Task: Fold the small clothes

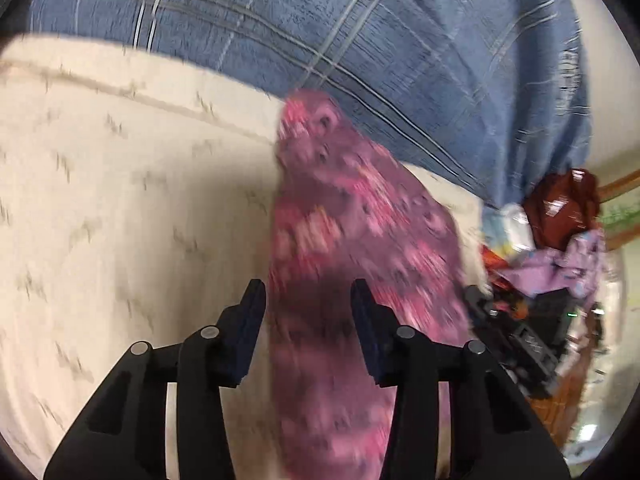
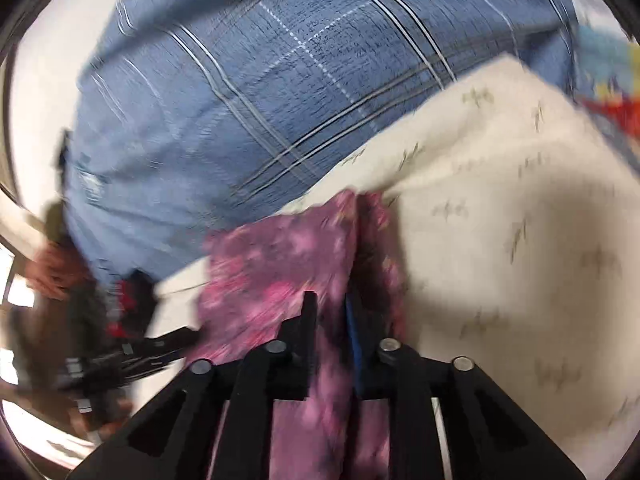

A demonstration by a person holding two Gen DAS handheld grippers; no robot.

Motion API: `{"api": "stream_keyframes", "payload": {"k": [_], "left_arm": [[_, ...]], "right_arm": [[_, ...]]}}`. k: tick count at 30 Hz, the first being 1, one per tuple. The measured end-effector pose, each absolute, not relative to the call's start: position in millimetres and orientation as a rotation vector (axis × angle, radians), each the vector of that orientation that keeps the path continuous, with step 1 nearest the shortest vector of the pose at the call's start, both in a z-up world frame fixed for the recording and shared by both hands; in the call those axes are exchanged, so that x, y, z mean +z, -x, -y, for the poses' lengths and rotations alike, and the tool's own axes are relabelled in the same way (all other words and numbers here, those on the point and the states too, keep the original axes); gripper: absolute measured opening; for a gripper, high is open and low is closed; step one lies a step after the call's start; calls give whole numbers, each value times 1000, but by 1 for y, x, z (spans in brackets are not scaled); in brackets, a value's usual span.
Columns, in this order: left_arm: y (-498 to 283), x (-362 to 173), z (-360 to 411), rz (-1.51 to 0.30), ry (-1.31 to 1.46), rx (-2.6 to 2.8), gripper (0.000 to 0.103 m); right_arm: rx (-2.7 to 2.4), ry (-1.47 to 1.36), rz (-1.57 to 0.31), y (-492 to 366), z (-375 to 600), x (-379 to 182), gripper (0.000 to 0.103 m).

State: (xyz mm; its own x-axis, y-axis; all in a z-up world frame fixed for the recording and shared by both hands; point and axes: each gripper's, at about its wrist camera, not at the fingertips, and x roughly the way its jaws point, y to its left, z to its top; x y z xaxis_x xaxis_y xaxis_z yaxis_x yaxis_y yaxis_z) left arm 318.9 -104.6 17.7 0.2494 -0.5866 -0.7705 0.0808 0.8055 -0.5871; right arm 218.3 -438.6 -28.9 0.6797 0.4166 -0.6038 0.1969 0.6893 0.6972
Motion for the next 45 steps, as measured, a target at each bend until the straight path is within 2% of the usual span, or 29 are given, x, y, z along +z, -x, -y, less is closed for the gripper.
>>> {"api": "stream_keyframes", "payload": {"k": [1, 3, 4, 5, 8, 10, 12, 14, 18, 21, 22, 24, 26, 28, 30, 32, 37, 42, 43, 45], "left_arm": [[-314, 18, 106, -1250, 492, -498, 47], [-296, 15, 110, -1253, 481, -510, 47], [-285, 15, 113, -1239, 445, -498, 47], [-280, 14, 117, -1218, 411, -482, 47], [-260, -1, 129, -1175, 294, -448, 49], [-259, 0, 129, -1150, 267, -440, 50], [-263, 7, 128, -1186, 299, -443, 47], [-259, 21, 110, -1204, 369, -471, 45], [-232, 44, 101, -1151, 359, -522, 45], [-205, 37, 113, -1134, 273, -539, 45], [-200, 28, 117, -1142, 231, -523, 46], [-202, -2, 140, -1182, 169, -503, 47], [-196, 3, 143, -1111, 115, -503, 48], [-192, 10, 142, -1148, 118, -523, 45], [-192, 20, 135, -1166, 178, -574, 45], [-200, 34, 130, -1137, 212, -578, 45], [-243, 50, 128, -1105, 360, -543, 57], [-264, 14, 146, -1142, 292, -459, 57], [-263, 10, 149, -1127, 258, -443, 57], [-262, 8, 152, -1110, 195, -435, 60]], "right_arm": [[156, -845, -842, -211, 437, -32, 36], [183, -845, -874, -202, 426, -37, 35], [173, -794, -882, -201, 419, -34, 16], [161, -712, -876, -199, 410, -27, 7], [129, -637, -810, -187, 407, -10, 7], [73, -558, -877, -194, 404, -26, 7], [52, -535, -873, -191, 403, -24, 7], [7, -551, -853, -176, 407, -8, 17], [114, -509, -727, -133, 398, 23, 17], [142, -430, -712, -118, 370, 25, 16], [133, -416, -724, -115, 365, 17, 11], [46, -407, -807, -119, 363, -14, 9], [64, -455, -770, -108, 372, -29, 7], [20, -503, -778, -102, 381, -23, 2], [28, -515, -745, -100, 381, -11, 10], [48, -503, -687, -95, 381, 7, 10], [79, -495, -670, -131, 373, 26, 11], [5, -424, -782, -172, 363, -8, 10], [-15, -416, -825, -176, 363, -19, 3], [10, -451, -785, -173, 369, -28, 2]]}}
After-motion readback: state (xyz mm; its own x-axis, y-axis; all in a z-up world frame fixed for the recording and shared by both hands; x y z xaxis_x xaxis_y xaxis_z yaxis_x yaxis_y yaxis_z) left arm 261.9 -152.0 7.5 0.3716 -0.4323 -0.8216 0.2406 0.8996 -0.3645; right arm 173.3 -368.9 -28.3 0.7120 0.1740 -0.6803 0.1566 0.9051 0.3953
